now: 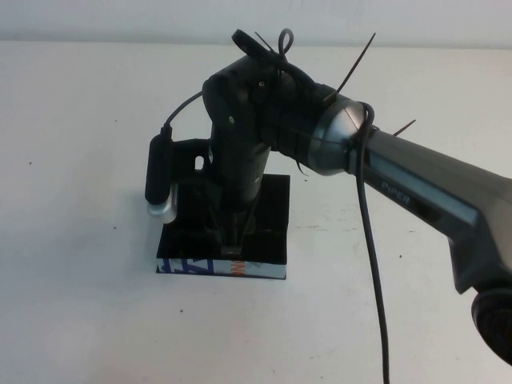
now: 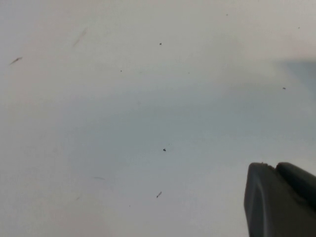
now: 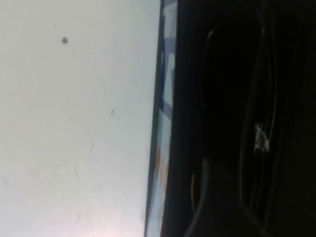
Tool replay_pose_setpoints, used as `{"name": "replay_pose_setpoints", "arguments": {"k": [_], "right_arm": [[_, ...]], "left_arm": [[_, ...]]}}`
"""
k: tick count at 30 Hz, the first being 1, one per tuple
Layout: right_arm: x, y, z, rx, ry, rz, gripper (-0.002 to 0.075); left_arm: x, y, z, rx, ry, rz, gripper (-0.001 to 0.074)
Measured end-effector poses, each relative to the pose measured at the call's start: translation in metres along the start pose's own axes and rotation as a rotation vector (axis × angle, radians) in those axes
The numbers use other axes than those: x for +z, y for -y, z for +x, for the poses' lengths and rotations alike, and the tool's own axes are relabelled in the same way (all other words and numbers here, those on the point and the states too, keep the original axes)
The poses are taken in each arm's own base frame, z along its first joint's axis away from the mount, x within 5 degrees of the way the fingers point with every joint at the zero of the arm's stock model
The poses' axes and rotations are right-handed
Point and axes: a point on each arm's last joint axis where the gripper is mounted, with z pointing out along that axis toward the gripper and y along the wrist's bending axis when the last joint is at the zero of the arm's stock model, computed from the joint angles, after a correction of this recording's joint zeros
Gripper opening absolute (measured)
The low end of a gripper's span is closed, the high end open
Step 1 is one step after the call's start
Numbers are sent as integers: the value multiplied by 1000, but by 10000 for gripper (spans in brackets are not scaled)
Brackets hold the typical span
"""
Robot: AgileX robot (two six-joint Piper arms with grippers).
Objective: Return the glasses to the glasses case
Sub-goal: Place the glasses in the glasses case
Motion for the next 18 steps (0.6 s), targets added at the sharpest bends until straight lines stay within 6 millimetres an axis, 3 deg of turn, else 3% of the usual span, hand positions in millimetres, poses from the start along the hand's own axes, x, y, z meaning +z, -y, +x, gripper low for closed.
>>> {"name": "replay_pose_setpoints", "arguments": {"k": [4,11,18], "right_arm": [[0,1,2,3,-18,16,262],[0,5,5,135,-31,32,35],[-9,29,35,356,-48,77,-8]], "left_arm": [[0,0,0,0,0,0,-4],[0,0,0,0,0,0,-4],[0,0,0,0,0,0,-4]]}}
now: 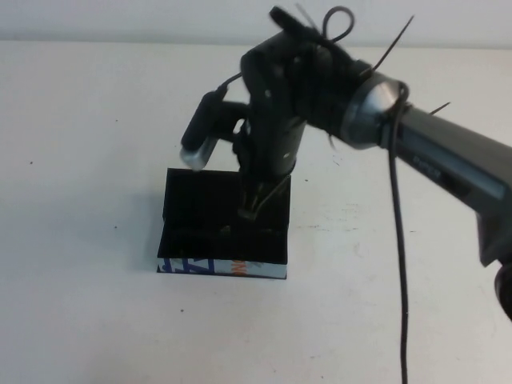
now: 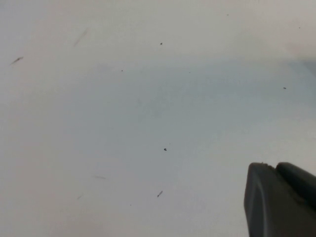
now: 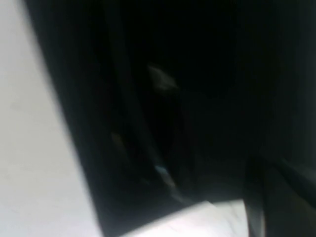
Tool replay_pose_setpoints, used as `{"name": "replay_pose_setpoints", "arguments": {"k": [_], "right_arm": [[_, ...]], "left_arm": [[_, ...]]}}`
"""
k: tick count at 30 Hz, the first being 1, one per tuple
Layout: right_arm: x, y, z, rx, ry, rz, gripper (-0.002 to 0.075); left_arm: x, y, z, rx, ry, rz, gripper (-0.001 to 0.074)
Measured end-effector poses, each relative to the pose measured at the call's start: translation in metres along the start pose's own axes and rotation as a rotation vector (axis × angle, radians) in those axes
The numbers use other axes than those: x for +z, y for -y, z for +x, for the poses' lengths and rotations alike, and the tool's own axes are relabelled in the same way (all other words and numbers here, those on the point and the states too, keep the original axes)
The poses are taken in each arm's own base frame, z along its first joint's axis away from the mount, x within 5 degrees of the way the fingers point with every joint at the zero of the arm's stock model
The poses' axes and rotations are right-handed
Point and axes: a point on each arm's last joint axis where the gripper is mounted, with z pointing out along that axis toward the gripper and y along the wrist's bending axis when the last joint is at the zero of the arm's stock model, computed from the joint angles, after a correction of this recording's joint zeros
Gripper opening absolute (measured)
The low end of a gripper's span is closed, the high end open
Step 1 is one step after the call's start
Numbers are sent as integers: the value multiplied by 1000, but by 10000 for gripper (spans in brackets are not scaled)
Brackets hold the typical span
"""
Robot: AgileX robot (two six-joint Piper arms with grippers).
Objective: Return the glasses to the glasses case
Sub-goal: Place the glasses in the glasses case, then close the glasses case
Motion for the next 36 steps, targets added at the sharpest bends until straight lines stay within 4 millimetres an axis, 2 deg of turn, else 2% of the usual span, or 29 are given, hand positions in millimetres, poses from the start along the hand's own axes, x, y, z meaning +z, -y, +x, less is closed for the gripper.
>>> {"name": "replay_pose_setpoints", "arguments": {"k": [4,8,14,17,25,31,36], "right_arm": [[-19,32,22,161,35,12,-11],[-38,61,46,317,119,-47,-11],[-50,87,69,477,224,-151,-11],[-53,91,73,505,244,-169,-11],[-54,89,69,523,280,-216,-11],[-54,89,69,527,280,-216,-11],[-54,89,69,533,280,-218,-11]], "left_arm": [[0,0,0,0,0,0,-4],[0,0,0,0,0,0,-4],[0,0,0,0,0,0,-4],[0,0,0,0,0,0,-4],[0,1,-2,-14,24,6,-4],[-2,8,-19,-459,186,131,-4],[-5,7,-29,-601,287,174,-4]]}}
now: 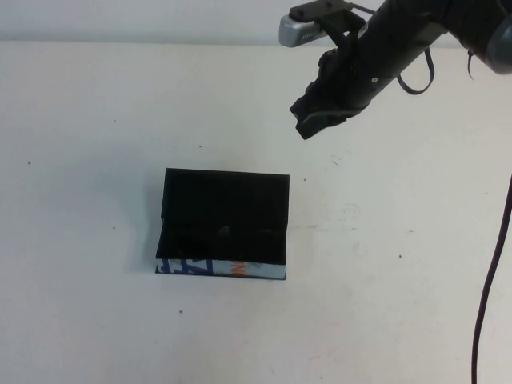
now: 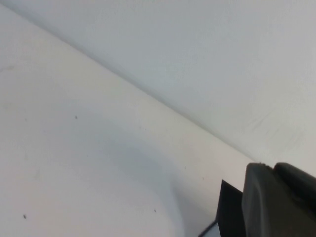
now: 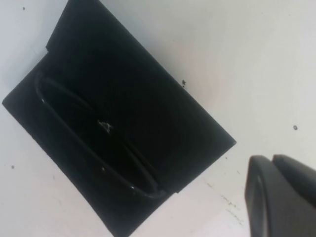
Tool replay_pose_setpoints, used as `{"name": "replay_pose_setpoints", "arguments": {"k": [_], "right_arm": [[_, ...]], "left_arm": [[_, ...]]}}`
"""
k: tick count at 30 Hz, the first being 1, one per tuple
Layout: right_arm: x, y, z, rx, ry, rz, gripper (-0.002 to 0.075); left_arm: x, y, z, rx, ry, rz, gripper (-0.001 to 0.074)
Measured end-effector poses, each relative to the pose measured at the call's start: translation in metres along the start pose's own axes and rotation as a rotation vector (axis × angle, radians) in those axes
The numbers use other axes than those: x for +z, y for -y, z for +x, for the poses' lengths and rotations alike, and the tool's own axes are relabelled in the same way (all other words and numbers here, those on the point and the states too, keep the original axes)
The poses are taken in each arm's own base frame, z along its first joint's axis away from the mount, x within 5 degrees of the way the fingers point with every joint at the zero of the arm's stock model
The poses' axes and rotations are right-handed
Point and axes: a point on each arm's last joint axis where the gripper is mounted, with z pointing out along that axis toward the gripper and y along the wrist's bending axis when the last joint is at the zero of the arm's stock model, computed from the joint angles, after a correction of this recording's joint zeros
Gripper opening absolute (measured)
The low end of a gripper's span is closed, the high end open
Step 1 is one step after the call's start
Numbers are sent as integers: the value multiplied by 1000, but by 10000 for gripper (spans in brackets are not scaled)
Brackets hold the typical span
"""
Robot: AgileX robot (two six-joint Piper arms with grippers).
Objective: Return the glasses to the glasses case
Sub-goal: Close the glasses case
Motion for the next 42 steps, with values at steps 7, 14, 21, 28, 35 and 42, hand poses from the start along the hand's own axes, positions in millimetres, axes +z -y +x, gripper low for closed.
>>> {"name": "replay_pose_setpoints", "arguments": {"k": [7,14,21,28,35,42], "right_arm": [[0,0,0,18,0,0,-11],[0,0,0,43,0,0,-11],[0,0,0,47,0,0,-11],[0,0,0,51,0,0,-11],[0,0,-1,75,13,3,-11],[8,-1,-7,121,70,-36,-11]], "left_arm": [[16,25,-22,-25,-263,-36,-4],[71,65,-27,202,-666,15,-4],[118,100,-15,311,-990,224,-4],[156,97,-13,237,-1048,346,-4],[179,69,34,167,-1137,402,-4],[198,52,69,112,-1144,419,-4]]}}
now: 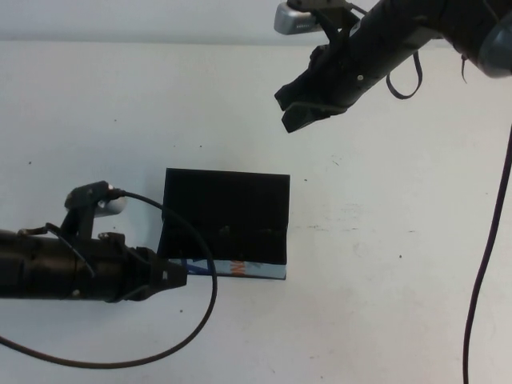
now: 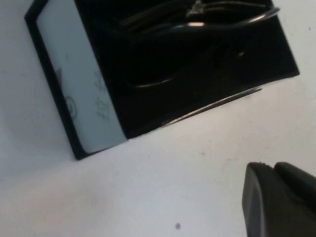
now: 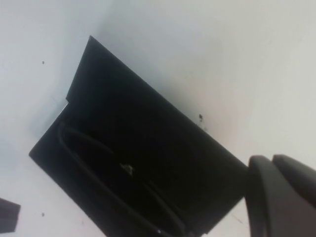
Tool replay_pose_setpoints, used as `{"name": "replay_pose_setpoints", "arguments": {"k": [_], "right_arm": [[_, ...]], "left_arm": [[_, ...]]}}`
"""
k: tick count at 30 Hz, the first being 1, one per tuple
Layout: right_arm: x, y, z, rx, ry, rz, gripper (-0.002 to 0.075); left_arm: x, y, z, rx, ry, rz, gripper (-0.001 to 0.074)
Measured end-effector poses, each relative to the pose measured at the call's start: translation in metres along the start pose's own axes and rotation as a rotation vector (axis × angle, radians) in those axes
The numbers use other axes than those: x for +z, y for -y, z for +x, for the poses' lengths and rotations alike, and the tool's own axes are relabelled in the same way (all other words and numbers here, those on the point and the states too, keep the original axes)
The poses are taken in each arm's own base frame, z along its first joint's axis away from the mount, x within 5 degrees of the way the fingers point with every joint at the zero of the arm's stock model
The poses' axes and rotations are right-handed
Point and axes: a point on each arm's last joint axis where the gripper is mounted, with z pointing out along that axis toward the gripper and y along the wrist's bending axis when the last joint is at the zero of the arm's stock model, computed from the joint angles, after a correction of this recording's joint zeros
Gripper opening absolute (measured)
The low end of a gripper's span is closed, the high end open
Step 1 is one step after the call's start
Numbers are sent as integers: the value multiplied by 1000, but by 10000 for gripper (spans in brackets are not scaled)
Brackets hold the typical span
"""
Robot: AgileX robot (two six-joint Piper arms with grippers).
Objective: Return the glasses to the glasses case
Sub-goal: Close the glasses case
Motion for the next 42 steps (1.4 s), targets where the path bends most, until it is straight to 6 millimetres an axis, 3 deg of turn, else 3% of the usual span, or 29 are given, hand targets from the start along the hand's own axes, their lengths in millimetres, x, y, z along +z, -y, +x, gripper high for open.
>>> {"name": "replay_pose_setpoints", "arguments": {"k": [13,24,32,42], "right_arm": [[44,-3,-10,-6,58,-4,-11],[75,9,-19,11,101,-13,-11],[106,16,-12,34,48,-39,-11],[112,10,1,24,-85,-86,-11]], "left_arm": [[30,-28,8,24,-2,-11,-4],[39,-37,10,44,16,-12,-4],[40,-37,11,32,20,-2,-4],[40,-37,11,34,20,-1,-4]]}}
